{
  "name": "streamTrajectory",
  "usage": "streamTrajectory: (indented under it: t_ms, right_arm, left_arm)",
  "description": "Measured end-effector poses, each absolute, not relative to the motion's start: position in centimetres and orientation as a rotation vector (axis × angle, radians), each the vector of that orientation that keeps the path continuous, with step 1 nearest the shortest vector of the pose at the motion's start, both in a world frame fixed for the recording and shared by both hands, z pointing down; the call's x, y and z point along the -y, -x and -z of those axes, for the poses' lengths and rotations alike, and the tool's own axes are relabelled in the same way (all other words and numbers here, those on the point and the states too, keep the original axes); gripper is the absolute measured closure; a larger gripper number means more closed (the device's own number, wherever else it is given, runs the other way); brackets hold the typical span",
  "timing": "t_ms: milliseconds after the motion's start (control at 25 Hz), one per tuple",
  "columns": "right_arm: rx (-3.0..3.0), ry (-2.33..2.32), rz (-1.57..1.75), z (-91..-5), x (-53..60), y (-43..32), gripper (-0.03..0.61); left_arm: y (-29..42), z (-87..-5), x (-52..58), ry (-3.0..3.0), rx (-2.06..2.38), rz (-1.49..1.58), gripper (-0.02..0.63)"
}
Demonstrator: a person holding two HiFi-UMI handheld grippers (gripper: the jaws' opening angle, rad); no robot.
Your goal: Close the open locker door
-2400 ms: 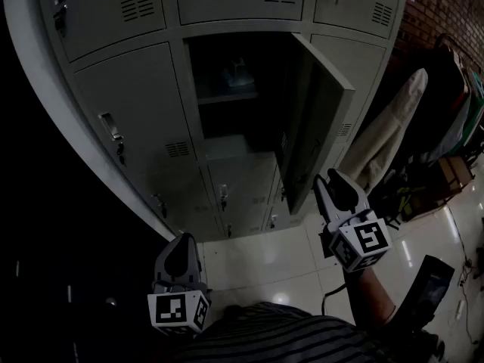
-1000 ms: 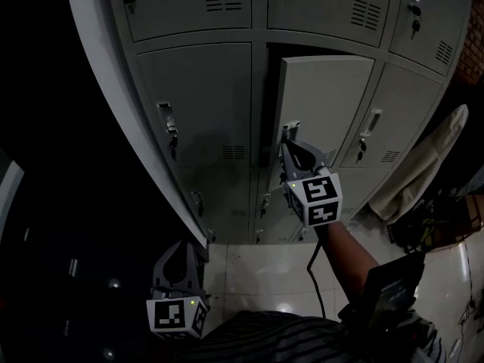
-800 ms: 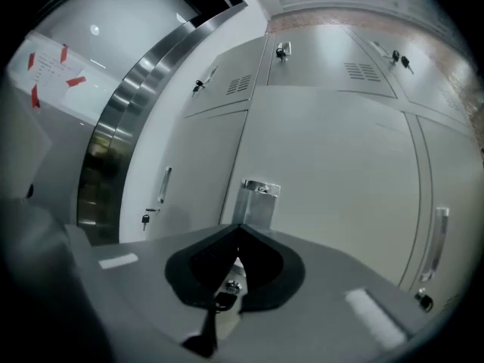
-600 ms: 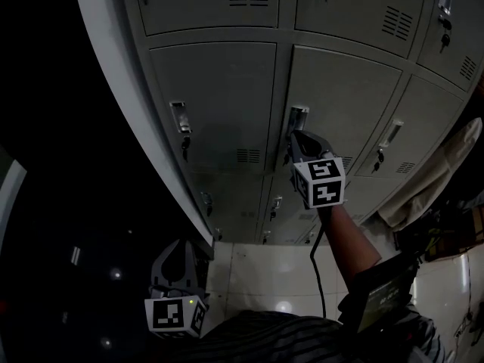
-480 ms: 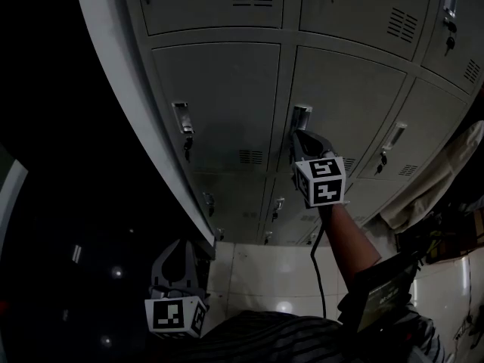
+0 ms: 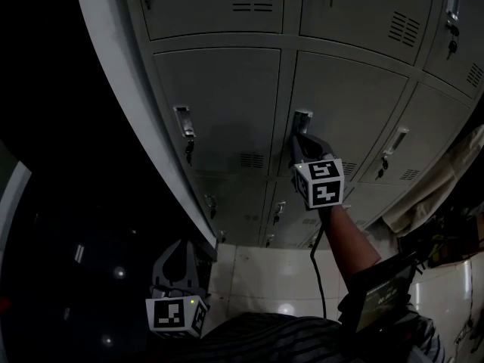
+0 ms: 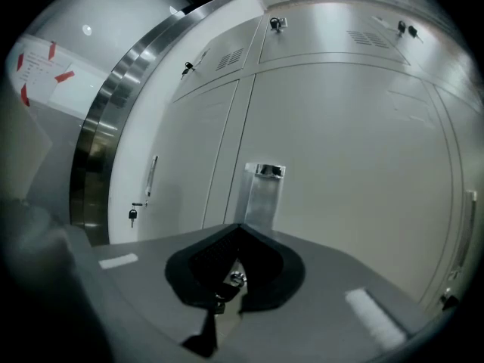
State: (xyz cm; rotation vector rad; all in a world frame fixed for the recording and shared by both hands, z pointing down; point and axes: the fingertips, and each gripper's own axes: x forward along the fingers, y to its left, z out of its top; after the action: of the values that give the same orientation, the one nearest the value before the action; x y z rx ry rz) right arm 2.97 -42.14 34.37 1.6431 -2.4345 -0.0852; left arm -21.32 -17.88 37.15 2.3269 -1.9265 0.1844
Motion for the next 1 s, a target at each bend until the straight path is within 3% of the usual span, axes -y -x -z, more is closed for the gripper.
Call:
streamTrajectory:
  t_ms: [360,1000]
  right_arm:
    - [2.581,-1.662,-0.024,-32.5,31.9,-6.1,0.577]
    - [2.389,-1.987,-0.264,-37.4,12.4,-16.3,0.578]
  left_arm:
    - [18.5,-35.6,19.5,-2.457,1.869,-0.076,0.609]
    - [7.7,-38.3,15.3,-2.590,1.581,-0.061,0.609]
